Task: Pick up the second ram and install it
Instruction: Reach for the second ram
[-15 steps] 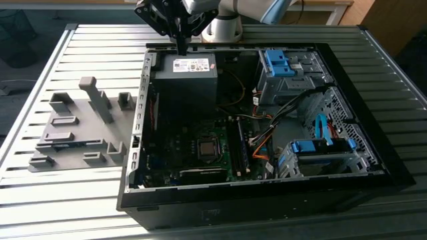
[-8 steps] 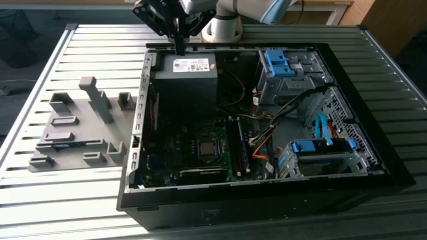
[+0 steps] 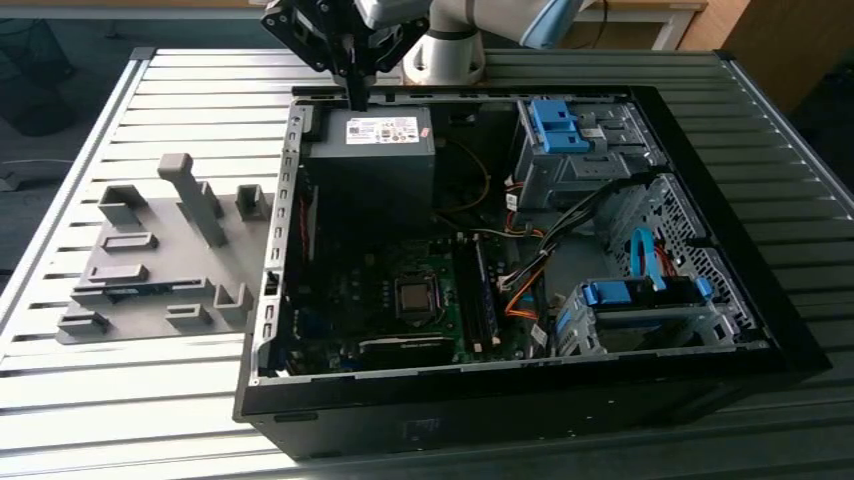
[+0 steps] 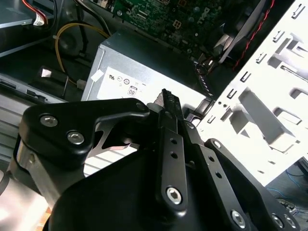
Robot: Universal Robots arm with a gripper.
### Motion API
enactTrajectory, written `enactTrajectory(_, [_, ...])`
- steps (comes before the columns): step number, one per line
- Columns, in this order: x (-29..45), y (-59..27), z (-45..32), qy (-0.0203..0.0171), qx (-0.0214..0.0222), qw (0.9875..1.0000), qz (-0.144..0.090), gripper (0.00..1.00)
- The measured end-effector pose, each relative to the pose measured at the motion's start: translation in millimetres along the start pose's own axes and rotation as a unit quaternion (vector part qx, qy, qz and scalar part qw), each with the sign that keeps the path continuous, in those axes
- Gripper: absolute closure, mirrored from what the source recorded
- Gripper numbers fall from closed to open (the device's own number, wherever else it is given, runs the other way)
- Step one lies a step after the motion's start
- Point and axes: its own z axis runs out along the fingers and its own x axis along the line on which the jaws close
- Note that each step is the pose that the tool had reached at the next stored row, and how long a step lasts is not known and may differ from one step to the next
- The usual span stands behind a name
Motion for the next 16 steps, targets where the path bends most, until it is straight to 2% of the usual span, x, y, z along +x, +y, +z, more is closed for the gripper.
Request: enactTrajectory(16, [5.0, -0.4, -0.1, 0.0, 0.0, 1.0, 0.0, 0.89])
